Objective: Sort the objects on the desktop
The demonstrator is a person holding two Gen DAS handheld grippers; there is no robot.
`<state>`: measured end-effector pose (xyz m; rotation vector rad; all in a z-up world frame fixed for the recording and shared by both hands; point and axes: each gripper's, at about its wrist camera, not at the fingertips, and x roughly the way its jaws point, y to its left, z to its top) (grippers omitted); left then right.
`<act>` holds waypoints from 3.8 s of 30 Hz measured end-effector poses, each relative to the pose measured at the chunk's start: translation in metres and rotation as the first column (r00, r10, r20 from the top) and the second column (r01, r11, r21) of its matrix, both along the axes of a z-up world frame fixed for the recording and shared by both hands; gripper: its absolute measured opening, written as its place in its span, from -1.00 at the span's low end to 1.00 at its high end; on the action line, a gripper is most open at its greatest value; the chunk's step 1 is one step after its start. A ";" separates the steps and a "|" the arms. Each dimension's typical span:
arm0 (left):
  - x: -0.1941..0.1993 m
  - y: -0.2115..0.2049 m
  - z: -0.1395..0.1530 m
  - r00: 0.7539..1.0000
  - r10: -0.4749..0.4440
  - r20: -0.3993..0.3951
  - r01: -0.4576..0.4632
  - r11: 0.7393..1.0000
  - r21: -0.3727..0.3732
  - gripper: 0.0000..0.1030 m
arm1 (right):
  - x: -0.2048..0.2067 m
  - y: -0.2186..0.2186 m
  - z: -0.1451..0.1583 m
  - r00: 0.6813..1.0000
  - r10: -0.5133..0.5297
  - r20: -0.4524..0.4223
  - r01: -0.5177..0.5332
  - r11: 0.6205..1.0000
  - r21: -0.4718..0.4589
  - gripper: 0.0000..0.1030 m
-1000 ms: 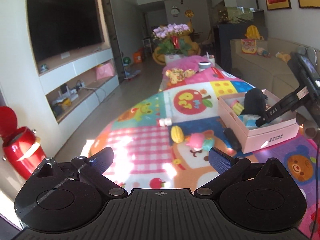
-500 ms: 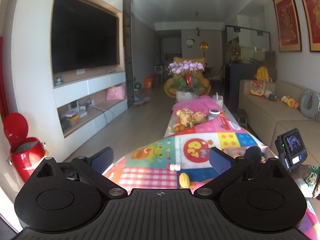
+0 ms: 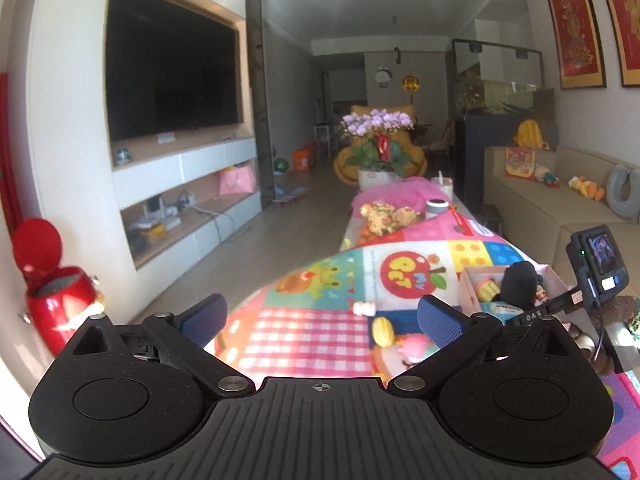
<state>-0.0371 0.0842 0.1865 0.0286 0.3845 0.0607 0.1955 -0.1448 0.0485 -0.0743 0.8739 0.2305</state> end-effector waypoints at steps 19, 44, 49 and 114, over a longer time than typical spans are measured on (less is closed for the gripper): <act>0.075 -0.034 -0.182 0.964 -0.141 -0.225 0.082 0.964 -0.252 1.00 | 0.036 0.144 0.056 0.972 0.229 0.056 -0.234 0.964 0.126 0.06; 0.067 -0.049 -0.181 0.962 -0.103 -0.254 0.048 0.976 -0.213 1.00 | 0.000 0.150 -0.016 0.888 0.435 -0.151 -0.438 0.899 0.014 -0.10; 0.073 -0.066 -0.180 0.944 -0.159 -0.290 0.125 0.983 -0.132 1.00 | -0.065 0.101 0.013 0.866 0.499 -0.038 -0.499 0.867 0.004 -0.07; 0.112 -0.113 -0.163 0.927 -0.298 -0.230 0.296 0.954 -0.044 -0.38 | -0.142 -0.057 -0.030 0.969 0.032 0.246 -0.074 0.984 0.162 0.75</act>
